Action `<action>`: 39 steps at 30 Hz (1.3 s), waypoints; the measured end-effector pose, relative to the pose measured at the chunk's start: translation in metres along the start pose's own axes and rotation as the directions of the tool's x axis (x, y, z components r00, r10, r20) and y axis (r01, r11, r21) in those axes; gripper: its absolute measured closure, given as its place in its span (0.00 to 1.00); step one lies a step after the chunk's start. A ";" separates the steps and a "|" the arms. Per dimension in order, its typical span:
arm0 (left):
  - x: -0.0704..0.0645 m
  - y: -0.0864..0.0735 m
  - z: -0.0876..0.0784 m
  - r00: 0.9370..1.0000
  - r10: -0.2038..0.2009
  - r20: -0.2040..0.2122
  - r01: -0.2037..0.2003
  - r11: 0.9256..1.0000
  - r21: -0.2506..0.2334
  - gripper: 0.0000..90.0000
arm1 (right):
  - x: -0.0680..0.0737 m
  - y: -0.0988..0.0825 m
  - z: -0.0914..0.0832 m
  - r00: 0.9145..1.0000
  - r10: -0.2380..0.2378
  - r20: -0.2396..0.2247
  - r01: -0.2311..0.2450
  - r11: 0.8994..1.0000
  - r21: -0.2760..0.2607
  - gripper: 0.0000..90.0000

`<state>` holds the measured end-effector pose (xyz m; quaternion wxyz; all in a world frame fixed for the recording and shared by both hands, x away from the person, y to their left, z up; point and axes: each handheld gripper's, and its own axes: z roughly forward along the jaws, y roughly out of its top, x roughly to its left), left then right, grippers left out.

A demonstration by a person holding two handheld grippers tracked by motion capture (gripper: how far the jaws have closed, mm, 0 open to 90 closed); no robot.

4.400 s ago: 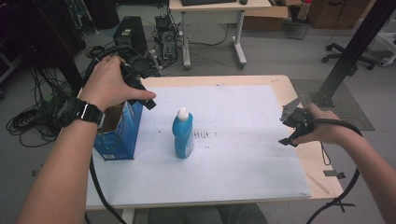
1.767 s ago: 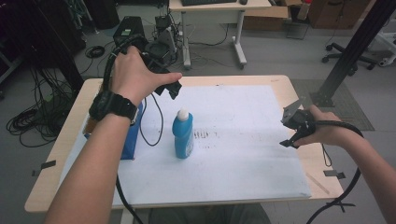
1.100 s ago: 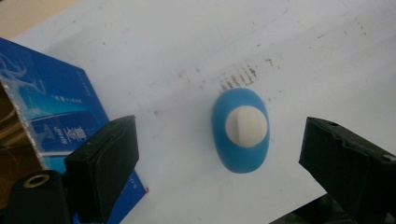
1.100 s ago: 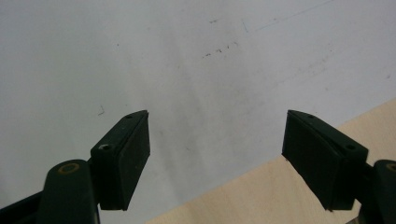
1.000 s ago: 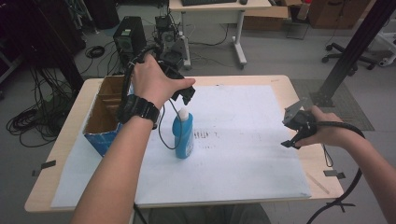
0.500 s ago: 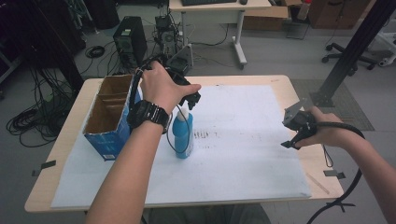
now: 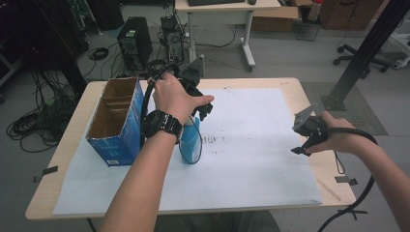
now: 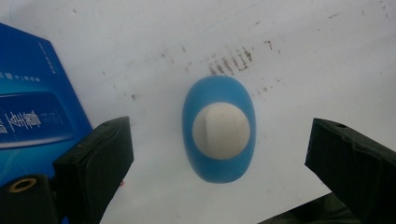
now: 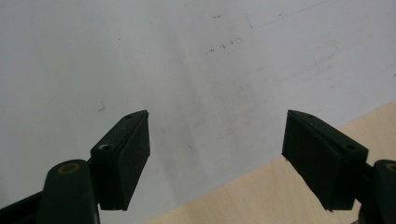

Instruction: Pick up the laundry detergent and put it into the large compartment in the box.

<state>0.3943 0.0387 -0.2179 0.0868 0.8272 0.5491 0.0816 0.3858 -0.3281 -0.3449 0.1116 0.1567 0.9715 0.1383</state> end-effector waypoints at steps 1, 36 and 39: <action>-0.001 0.000 0.001 1.000 0.002 -0.002 -0.002 1.000 0.003 0.09 | 0.000 0.000 0.000 1.000 0.000 0.000 0.000 1.000 0.000 0.26; -0.009 0.004 0.042 0.999 -0.008 -0.036 0.011 0.996 0.088 0.09 | 0.000 -0.002 0.004 1.000 0.004 -0.006 -0.004 1.000 0.005 0.26; -0.009 0.003 0.045 0.999 -0.012 -0.036 0.016 0.996 0.092 0.09 | 0.000 -0.002 0.005 1.000 0.005 -0.007 -0.005 1.000 0.008 0.26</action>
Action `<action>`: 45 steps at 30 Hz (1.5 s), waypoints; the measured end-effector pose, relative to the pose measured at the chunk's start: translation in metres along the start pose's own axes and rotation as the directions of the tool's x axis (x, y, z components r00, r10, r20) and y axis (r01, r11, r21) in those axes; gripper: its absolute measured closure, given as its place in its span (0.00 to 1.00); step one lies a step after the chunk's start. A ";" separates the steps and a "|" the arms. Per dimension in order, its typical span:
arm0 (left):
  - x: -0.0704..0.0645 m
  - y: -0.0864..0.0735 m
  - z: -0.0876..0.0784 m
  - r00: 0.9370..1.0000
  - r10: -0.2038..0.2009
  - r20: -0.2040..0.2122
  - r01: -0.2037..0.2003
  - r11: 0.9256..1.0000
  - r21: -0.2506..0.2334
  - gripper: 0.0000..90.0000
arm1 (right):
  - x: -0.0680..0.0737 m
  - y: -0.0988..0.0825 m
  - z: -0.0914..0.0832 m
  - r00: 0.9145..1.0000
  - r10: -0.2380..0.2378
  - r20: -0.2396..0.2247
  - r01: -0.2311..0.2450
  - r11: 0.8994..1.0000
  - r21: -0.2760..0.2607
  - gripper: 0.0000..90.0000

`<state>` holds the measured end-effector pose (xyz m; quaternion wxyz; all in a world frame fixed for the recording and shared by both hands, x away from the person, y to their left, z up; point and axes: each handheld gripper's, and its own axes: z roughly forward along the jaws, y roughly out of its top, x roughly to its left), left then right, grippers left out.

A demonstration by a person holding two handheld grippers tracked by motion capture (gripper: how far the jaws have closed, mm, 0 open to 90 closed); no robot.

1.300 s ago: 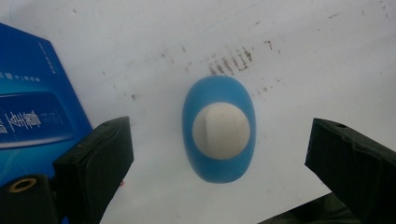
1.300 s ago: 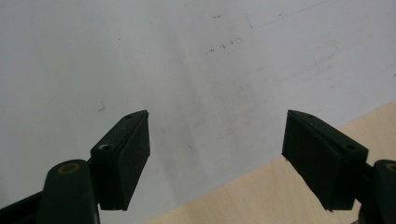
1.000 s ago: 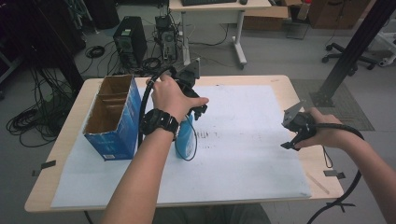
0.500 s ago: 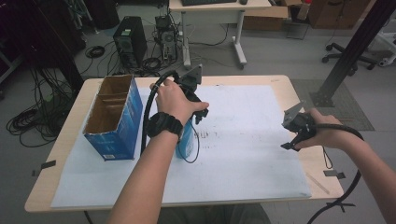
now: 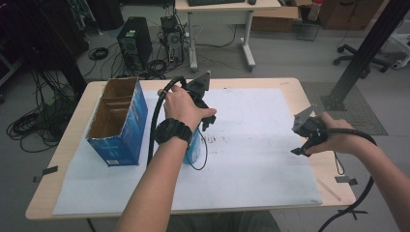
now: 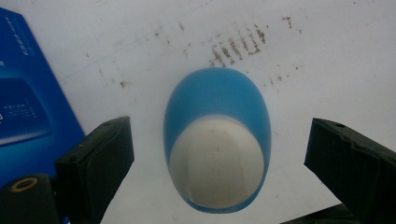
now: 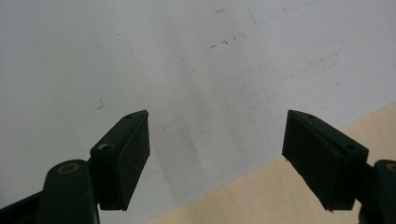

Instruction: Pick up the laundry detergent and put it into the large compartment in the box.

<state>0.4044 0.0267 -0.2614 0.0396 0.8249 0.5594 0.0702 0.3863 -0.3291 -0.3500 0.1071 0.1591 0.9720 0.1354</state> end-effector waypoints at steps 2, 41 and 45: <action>0.000 0.000 0.002 1.000 0.000 0.002 0.000 1.000 0.003 0.09 | 0.000 0.000 0.000 1.000 0.000 0.000 0.000 1.000 0.002 0.26; -0.003 0.002 0.026 0.999 -0.031 -0.040 0.033 0.998 0.058 0.19 | 0.002 -0.003 0.002 1.000 0.004 -0.002 -0.004 1.000 0.005 0.26; -0.003 0.003 0.027 0.999 -0.038 -0.036 0.040 0.997 0.069 0.23 | 0.002 -0.003 0.002 1.000 0.003 -0.002 -0.003 1.000 0.003 0.26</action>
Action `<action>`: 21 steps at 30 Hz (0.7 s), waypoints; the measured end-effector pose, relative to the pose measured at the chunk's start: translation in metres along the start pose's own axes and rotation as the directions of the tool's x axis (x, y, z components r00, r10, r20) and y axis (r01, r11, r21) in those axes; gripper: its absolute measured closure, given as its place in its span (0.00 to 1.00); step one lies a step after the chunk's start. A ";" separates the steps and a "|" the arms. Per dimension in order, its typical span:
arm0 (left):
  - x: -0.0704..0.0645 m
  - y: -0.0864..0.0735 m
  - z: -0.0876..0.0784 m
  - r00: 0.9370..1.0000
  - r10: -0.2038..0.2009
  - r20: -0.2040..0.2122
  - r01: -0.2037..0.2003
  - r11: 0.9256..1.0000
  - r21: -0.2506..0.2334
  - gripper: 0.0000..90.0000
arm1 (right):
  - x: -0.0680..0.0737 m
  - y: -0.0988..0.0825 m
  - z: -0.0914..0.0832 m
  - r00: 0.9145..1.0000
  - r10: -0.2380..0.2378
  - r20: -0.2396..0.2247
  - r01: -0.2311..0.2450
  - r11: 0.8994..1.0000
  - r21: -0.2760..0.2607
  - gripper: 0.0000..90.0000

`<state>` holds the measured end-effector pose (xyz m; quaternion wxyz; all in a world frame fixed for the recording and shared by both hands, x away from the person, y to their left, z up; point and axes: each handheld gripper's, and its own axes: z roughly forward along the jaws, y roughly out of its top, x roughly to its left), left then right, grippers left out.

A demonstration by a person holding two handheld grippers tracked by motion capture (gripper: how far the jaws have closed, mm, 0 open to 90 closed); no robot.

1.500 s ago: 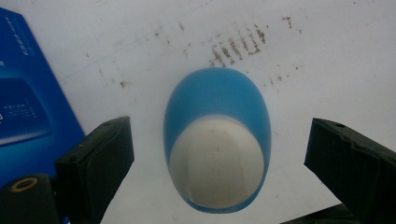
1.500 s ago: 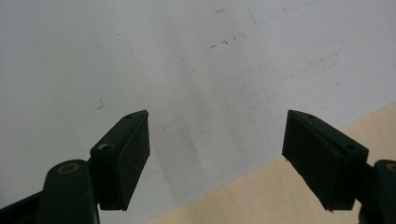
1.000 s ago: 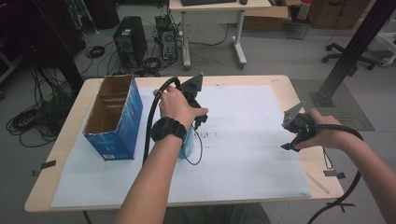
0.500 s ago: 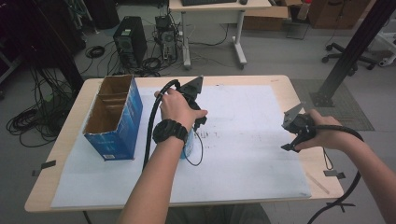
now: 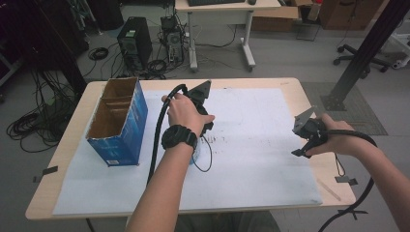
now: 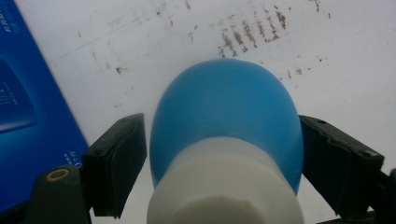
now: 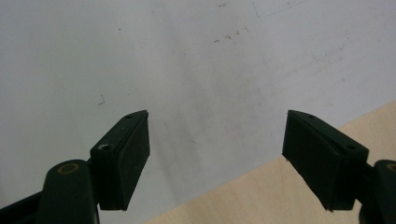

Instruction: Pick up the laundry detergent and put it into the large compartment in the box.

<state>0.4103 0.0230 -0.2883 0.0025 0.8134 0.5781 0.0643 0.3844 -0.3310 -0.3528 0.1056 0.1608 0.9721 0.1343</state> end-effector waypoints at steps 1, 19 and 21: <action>0.000 0.000 0.000 1.000 -0.004 0.000 0.004 1.000 0.002 0.24 | 0.000 0.000 0.000 1.000 0.000 0.000 0.000 1.000 0.000 0.26; 0.003 0.000 0.002 0.999 -0.040 0.024 0.040 0.999 0.016 0.40 | 0.001 -0.002 -0.002 1.000 0.002 0.003 -0.002 1.000 -0.001 0.26; 0.003 0.000 0.002 0.999 -0.041 0.025 0.040 0.999 0.018 0.40 | 0.001 -0.002 -0.002 1.000 0.003 0.004 -0.003 1.000 0.001 0.26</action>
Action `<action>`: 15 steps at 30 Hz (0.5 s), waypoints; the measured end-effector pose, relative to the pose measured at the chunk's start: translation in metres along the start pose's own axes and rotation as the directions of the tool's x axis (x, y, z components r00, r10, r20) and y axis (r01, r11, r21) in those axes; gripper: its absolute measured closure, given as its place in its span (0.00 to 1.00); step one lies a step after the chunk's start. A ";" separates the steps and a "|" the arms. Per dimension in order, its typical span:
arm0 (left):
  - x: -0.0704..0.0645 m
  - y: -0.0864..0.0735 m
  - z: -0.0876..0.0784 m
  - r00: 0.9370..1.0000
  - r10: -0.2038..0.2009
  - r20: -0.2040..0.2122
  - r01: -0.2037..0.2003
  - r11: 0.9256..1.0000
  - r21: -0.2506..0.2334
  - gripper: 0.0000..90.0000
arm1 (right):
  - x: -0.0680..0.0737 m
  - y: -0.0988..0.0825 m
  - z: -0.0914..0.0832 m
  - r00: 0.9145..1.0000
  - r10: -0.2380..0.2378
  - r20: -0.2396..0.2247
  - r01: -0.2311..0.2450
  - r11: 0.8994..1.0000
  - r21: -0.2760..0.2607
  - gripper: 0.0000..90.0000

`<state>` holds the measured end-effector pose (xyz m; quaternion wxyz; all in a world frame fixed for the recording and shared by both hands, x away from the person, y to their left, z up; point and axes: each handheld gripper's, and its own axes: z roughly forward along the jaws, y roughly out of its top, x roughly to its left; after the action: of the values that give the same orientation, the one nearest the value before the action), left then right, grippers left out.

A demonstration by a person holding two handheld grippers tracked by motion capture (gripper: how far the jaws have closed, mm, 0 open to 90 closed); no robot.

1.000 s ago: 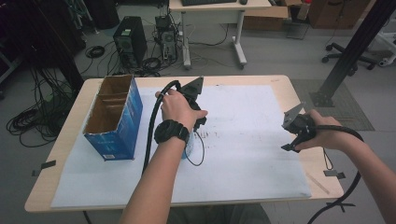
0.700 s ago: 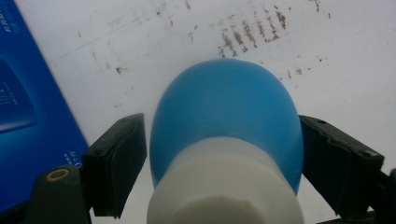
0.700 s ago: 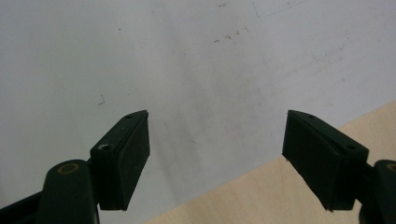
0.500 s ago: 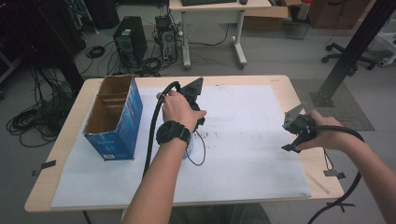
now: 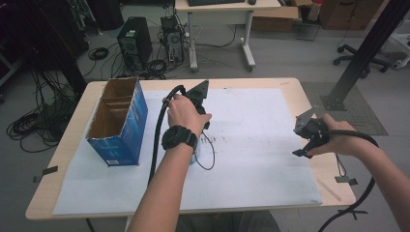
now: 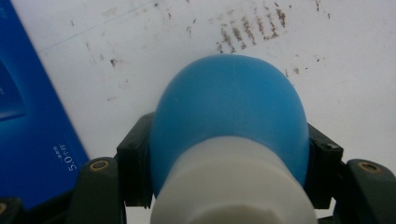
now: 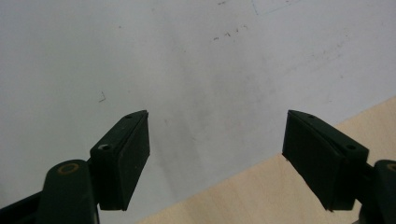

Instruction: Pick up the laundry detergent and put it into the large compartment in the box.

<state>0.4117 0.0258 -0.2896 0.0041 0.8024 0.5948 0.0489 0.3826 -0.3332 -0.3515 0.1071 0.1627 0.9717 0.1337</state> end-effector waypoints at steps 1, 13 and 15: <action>0.000 0.000 0.000 1.000 -0.001 0.001 0.001 1.000 0.001 0.40 | 0.000 0.000 0.000 1.000 -0.001 0.000 0.001 1.000 -0.001 0.26; 0.005 0.000 -0.002 0.999 -0.010 0.033 0.010 1.000 -0.001 0.41 | 0.001 0.000 -0.001 1.000 -0.003 0.001 0.003 1.000 0.002 0.26; 0.005 0.000 -0.002 0.999 -0.013 0.036 0.013 1.000 0.002 0.41 | 0.001 0.000 -0.002 1.000 -0.002 0.001 0.002 1.000 0.001 0.26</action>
<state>0.4132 0.0303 -0.2874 0.0145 0.7993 0.5998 0.0338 0.3811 -0.3330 -0.3501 0.1075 0.1620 0.9719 0.1328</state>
